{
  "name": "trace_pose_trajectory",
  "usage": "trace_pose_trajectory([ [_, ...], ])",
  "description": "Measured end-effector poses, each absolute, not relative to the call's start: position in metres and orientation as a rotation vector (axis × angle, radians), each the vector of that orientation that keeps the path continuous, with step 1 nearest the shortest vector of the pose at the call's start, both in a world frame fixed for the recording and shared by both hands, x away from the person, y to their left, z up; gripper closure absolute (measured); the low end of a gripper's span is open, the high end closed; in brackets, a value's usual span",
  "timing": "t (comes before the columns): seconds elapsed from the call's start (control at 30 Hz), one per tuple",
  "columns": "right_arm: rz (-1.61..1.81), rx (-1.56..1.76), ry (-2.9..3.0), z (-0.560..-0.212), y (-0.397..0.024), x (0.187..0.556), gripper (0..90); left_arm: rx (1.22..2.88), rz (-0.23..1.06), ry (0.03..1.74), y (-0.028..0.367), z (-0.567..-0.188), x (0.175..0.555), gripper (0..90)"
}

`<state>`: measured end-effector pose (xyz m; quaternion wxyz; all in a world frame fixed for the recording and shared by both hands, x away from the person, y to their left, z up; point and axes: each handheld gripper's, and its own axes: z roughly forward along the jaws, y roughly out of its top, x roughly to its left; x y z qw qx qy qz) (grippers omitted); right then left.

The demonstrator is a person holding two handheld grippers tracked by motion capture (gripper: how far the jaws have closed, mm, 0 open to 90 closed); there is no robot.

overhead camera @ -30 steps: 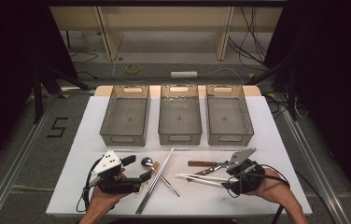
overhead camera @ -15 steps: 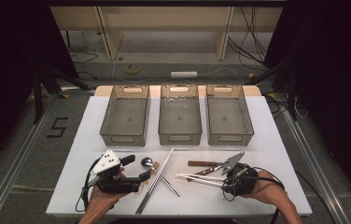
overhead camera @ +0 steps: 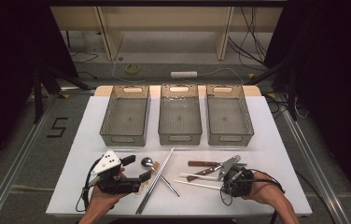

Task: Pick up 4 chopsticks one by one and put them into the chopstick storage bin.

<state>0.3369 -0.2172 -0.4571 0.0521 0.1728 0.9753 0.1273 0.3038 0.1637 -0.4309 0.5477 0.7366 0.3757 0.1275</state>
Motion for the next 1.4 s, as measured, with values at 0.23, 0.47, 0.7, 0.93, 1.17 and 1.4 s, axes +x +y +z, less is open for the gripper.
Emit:
trace_pose_trajectory([
  [0.23,0.336,0.391,2.977,-0.456,-0.213,0.335,83.4,1.753,0.303,0.884,0.164,-0.431,0.304,15.1],
  [0.47,0.322,0.288,2.983,-0.456,-0.212,0.334,84.6,1.754,0.3,0.883,0.163,-0.431,0.303,15.2],
  [0.7,0.358,0.294,2.987,-0.449,-0.215,0.331,84.9,1.757,0.299,0.879,0.163,-0.431,0.304,15.3],
  [0.93,0.468,0.333,2.954,-0.435,-0.221,0.331,85.0,1.77,0.287,0.863,0.161,-0.431,0.304,15.4],
  [1.17,0.58,0.351,2.937,-0.421,-0.219,0.328,85.0,1.823,0.252,0.829,0.153,-0.431,0.307,15.3],
  [1.4,0.614,0.317,2.935,-0.415,-0.21,0.329,85.0,1.894,0.236,0.793,0.145,-0.429,0.311,15.3],
])
